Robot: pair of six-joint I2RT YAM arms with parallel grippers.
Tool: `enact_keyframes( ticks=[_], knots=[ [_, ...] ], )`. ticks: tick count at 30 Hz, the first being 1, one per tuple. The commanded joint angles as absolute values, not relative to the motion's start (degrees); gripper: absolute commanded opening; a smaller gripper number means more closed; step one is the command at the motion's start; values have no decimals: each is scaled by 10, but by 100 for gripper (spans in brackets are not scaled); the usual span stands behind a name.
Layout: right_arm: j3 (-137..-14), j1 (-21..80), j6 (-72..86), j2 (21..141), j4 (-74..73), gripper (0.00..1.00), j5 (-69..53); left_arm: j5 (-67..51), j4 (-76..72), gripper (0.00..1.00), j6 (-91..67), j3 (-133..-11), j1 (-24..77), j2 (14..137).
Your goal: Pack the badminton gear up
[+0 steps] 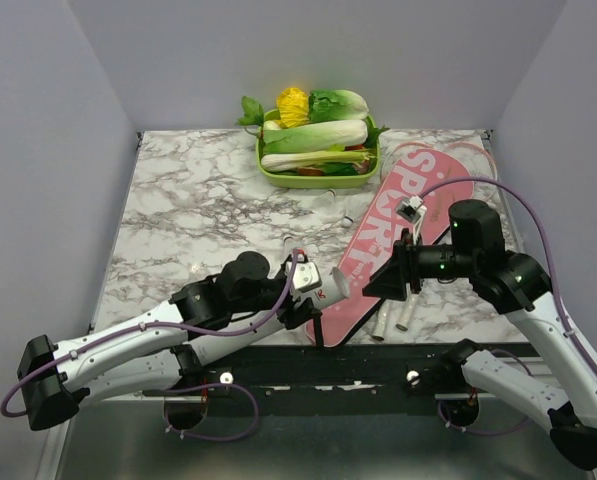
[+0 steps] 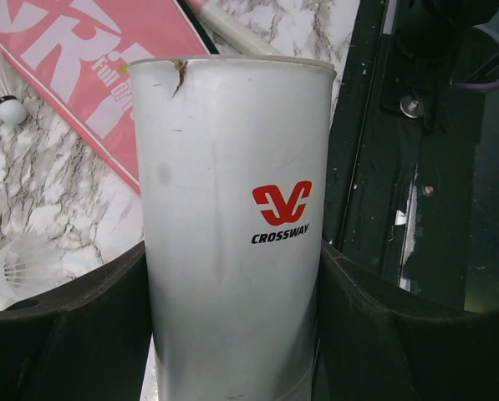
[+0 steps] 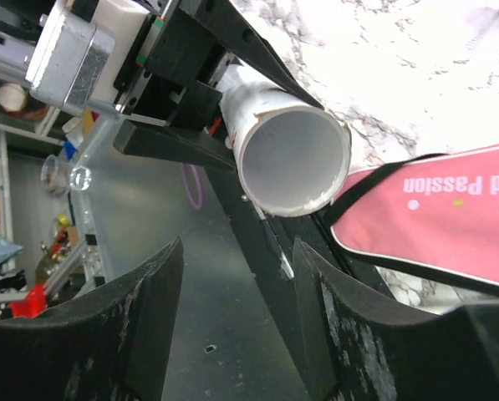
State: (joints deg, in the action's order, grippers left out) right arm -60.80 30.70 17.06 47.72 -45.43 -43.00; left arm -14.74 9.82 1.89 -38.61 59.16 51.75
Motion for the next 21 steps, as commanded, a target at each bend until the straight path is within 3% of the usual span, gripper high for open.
enact_keyframes(
  ticks=[1, 6, 21],
  knots=[
    [-606, 315, 198, 488, -395, 62, -485, -148, 85, 0, -36, -373, 608, 489],
    [-597, 326, 215, 506, -370, 57, -484, -140, 96, 0, -36, -378, 614, 489],
    [-583, 385, 243, 562, -314, 56, -453, -153, 128, 0, -12, -396, 615, 501]
  ],
)
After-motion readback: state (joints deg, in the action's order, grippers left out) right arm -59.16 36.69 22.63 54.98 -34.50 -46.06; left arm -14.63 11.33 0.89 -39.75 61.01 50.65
